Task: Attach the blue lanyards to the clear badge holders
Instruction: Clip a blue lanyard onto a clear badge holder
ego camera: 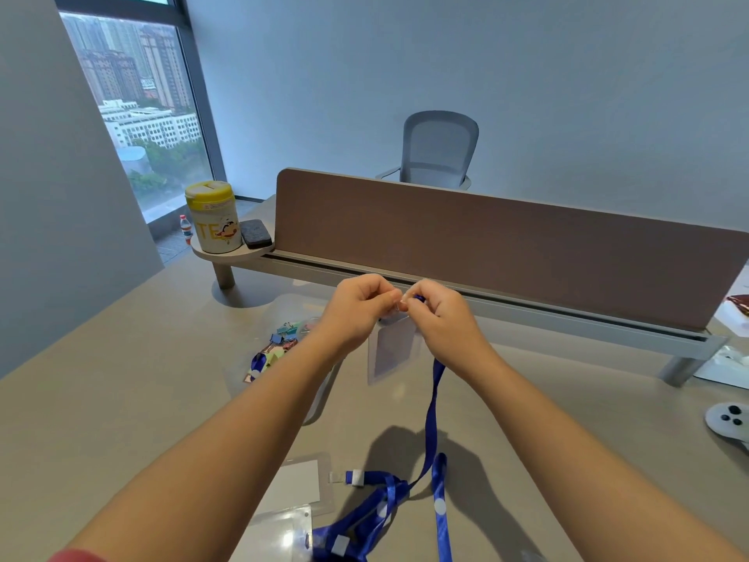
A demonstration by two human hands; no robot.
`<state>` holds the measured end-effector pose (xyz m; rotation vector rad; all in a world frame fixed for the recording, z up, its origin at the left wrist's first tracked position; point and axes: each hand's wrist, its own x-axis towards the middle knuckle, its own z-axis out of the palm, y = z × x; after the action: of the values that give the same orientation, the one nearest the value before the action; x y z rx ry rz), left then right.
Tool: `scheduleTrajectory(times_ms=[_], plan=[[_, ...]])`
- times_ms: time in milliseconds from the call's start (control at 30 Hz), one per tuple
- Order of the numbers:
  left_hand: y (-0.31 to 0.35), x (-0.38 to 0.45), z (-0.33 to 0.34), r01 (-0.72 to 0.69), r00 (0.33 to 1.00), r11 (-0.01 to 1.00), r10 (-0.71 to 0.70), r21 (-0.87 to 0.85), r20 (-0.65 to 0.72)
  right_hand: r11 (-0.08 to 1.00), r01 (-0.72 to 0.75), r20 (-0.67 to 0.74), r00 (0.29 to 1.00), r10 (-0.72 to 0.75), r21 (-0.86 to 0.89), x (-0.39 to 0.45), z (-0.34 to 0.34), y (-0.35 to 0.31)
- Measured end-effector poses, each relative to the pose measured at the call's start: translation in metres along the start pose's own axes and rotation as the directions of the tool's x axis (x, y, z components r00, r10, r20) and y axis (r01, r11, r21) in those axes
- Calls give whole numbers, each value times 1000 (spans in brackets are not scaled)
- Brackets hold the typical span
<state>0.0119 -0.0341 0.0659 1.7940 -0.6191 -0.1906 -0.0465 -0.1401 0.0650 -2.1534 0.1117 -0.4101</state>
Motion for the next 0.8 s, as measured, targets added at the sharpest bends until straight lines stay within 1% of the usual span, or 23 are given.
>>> scheduleTrajectory(times_ms=[167,333,433,500,567,667,700,733,800], plan=[[-3,3,4,70,997,971,-72,-228,-3,993,-20,-60,998,28,120,1,3,-3],[-2,5,5,114,993,937,-101,-330,55,988,-10,-80,997,22,151,1,2,-5],[0,4,6,152,988,903,-132,-402,77,994,-9,-75,997,17,110,4,-1,-9],[0,4,4,165,986,896,-146,-412,77,990,-40,-70,996,49,132,8,-4,-10],[4,3,2,195,981,894,-171,-404,94,961,-117,-50,990,134,249,12,-7,-10],[10,3,3,307,952,852,-281,-425,124,849,-264,14,957,289,457,15,-11,-11],[11,1,4,311,950,848,-283,-429,130,816,-297,34,946,324,495,16,-12,-11],[10,0,5,272,962,879,-242,-392,126,796,-315,52,940,338,516,16,-14,-11],[8,-4,6,153,982,963,-123,-222,144,776,-319,86,941,327,545,18,-19,-12]])
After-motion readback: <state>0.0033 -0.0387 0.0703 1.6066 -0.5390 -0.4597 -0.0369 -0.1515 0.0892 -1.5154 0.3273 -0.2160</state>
